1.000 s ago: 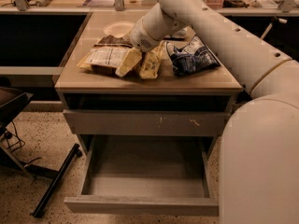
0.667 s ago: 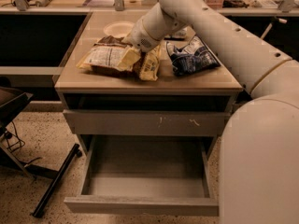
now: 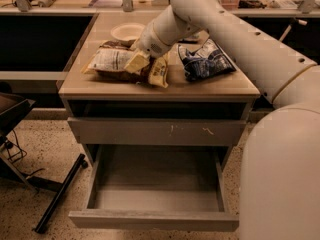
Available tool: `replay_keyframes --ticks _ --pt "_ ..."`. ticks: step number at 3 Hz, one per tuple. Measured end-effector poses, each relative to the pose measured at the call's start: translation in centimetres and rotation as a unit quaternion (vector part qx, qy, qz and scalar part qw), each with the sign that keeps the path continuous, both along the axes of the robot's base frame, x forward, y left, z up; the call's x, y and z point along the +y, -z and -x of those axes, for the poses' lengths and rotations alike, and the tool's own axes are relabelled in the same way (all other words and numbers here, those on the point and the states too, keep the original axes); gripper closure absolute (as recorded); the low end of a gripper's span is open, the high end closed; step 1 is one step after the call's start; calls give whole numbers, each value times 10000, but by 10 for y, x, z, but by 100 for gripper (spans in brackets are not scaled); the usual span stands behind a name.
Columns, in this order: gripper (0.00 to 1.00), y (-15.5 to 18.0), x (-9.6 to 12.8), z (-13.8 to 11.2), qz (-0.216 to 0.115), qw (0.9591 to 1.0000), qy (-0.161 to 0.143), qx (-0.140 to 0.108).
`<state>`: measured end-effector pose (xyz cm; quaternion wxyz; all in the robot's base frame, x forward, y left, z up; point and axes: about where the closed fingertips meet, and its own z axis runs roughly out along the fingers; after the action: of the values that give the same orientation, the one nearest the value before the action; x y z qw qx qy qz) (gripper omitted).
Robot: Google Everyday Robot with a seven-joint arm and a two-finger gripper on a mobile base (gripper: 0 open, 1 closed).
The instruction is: Place brown chip bag into middle drawer
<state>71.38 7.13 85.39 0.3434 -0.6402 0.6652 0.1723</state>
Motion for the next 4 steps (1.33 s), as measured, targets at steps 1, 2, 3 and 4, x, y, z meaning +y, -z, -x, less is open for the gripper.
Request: replay_keyframes --ticks 1,2,3,4 --pt "100 -5 0 0 3 10000 0 1" --pt "100 -20 -18 24 653 9974 299 62" --pt "100 -90 -57 73 1312 9873 895 9" --pt "100 -181 -103 132 1629 9754 1480 -146"
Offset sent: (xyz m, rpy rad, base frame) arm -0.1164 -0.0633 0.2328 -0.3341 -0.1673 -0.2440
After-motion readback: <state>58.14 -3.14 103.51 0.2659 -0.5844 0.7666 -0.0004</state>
